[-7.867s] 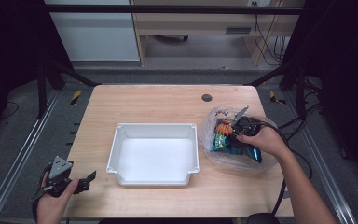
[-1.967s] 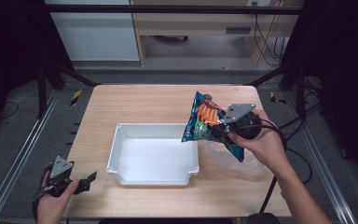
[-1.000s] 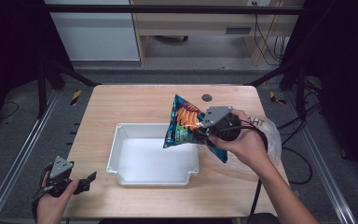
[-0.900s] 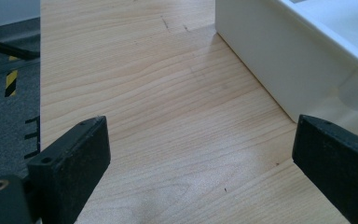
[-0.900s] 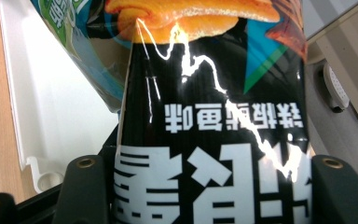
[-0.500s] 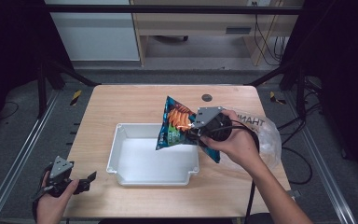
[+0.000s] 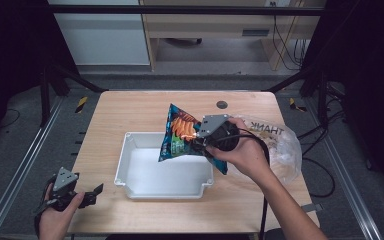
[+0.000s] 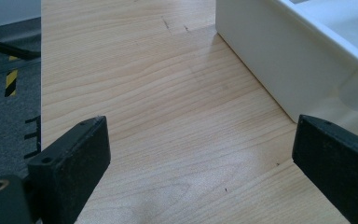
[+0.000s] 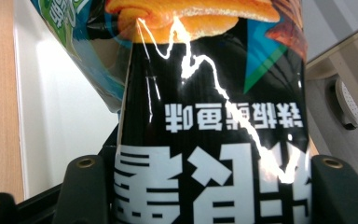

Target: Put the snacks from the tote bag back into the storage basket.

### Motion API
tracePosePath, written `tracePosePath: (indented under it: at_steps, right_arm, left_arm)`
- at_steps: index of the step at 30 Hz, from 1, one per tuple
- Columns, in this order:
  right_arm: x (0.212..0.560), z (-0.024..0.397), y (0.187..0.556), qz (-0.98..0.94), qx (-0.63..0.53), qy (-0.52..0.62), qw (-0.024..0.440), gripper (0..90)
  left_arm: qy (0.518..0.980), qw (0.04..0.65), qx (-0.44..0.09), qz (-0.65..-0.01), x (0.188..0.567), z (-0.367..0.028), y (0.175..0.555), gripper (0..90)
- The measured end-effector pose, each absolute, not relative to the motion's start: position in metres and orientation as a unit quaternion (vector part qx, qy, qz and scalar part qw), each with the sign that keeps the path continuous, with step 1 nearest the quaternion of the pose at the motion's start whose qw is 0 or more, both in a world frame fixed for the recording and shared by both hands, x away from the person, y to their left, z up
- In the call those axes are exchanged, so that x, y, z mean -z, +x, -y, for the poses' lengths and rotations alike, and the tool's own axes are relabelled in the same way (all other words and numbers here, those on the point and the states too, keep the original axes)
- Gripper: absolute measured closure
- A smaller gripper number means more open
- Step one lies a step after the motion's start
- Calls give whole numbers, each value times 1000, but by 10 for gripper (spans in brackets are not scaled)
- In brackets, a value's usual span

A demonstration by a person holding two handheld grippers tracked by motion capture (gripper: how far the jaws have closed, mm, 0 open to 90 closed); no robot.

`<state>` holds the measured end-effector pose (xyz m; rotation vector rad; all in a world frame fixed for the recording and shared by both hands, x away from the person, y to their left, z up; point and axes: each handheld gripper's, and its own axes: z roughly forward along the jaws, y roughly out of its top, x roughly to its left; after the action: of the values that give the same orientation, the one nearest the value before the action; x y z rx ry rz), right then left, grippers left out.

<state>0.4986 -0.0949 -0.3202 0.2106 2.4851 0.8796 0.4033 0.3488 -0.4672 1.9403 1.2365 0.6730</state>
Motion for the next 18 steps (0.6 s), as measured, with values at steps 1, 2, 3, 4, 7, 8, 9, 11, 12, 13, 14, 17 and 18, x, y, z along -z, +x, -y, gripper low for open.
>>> tracePosePath:
  at_steps: [1, 2, 3, 4, 7, 8, 9, 11, 12, 13, 14, 17, 18]
  right_arm:
    - [320, 94, 498, -911, -323, 78, 245, 403]
    - [321, 93, 499, -911, -324, 76, 244, 403]
    - [321, 92, 499, -911, -323, 75, 244, 403]
    - [321, 90, 499, -911, -325, 75, 243, 403]
    - [321, 88, 498, -911, -325, 74, 241, 403]
    - [322, 87, 498, -911, -327, 75, 241, 403]
    - [322, 86, 498, -911, -327, 73, 241, 403]
    - [322, 84, 498, -912, -326, 72, 239, 403]
    - [322, 83, 498, -912, -326, 71, 240, 403]
    - [322, 82, 499, -912, -327, 70, 239, 403]
    - [322, 81, 499, -912, -327, 69, 238, 403]
    - [323, 77, 498, -912, -327, 66, 237, 403]
    - [323, 76, 498, -913, -326, 64, 236, 403]
  left_arm:
    - [755, 363, -261, -481, 467, -349, 403, 39]
    - [754, 363, -261, -481, 467, -349, 403, 40]
    - [755, 363, -261, -480, 467, -349, 403, 40]
    - [755, 363, -261, -480, 467, -349, 403, 40]
    - [754, 363, -261, -480, 467, -349, 403, 40]
    - [754, 363, -261, -480, 467, -349, 403, 39]
    - [754, 363, -261, -480, 467, -349, 403, 39]
    - [754, 363, -262, -480, 467, -349, 403, 40]
    - [754, 364, -261, -480, 467, -349, 403, 40]
    - [754, 364, -261, -481, 467, -349, 403, 40]
    - [754, 363, -261, -481, 467, -349, 403, 39]
    - [754, 364, -261, -480, 467, -349, 403, 40]
    - [754, 363, -261, -480, 467, -349, 403, 40]
